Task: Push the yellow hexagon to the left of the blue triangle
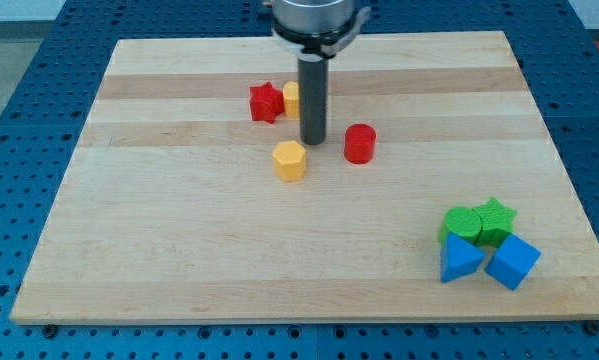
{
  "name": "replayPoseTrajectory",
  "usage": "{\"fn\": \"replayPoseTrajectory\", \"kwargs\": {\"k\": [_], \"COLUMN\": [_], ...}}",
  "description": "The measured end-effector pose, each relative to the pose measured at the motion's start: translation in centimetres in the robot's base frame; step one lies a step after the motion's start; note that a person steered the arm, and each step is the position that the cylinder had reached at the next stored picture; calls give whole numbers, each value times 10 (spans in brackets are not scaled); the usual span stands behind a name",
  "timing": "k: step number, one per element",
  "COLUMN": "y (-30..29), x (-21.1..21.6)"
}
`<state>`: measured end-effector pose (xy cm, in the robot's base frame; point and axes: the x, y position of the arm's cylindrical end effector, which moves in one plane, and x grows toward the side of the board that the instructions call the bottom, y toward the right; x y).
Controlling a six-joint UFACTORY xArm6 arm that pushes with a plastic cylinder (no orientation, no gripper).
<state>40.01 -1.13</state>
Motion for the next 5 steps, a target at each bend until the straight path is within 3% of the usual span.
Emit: {"fn": "replayPoseTrajectory", "kwargs": {"k": [1, 3, 5], "y": [-26, -21, -47], "x": [16, 63, 75]}}
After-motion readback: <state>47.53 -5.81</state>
